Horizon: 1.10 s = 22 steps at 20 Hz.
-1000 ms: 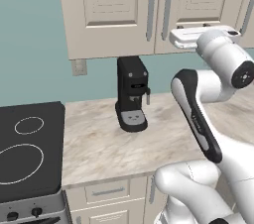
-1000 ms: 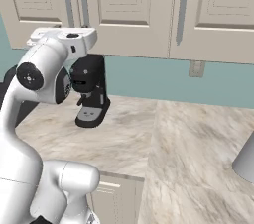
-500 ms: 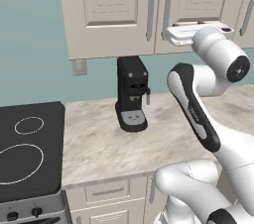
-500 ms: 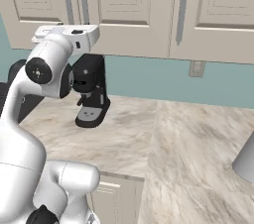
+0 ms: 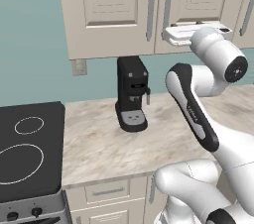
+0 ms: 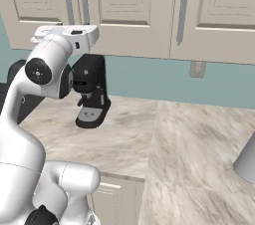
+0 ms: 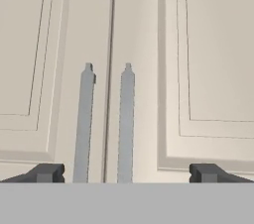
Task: Open the cabinet, retrieve the rolling pin, and place it next to the meat on the cutting board to prepare for tenderizing.
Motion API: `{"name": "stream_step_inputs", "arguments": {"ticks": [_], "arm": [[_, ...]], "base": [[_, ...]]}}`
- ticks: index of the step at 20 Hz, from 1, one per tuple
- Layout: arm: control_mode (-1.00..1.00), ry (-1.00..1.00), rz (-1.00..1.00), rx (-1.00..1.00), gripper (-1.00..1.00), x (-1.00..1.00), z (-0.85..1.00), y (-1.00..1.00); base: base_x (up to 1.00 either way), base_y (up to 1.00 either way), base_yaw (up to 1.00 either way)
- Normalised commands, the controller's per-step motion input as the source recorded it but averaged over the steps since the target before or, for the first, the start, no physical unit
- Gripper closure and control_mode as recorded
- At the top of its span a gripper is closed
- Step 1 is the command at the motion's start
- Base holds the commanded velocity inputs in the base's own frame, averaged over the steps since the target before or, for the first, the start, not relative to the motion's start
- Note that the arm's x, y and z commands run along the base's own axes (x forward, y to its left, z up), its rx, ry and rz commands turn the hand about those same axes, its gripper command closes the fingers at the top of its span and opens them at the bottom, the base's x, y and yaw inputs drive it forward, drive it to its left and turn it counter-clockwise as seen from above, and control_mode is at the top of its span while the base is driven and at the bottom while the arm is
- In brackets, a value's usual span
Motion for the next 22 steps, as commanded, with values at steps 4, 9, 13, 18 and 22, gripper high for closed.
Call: {"name": "stream_step_inputs", "arguments": {"ticks": [4, 9, 13, 18, 22], "arm": [[-1.0, 0.0, 0.0, 0.0, -1.0, 0.02, 0.0, 0.0], [-1.0, 0.0, 0.0, 0.0, -1.0, 0.04, 0.0, 0.0], [-1.0, 0.0, 0.0, 0.0, -1.0, 0.07, 0.0, 0.0], [-1.0, 0.0, 0.0, 0.0, -1.0, 0.2, 0.0, 0.0], [-1.0, 0.03, 0.0, 0.0, -1.0, 0.32, 0.0, 0.0]], "base": [[0.0, 0.0, 0.0], [0.0, 0.0, 0.0], [0.0, 0.0, 0.0], [0.0, 0.0, 0.0], [0.0, 0.0, 0.0]]}}
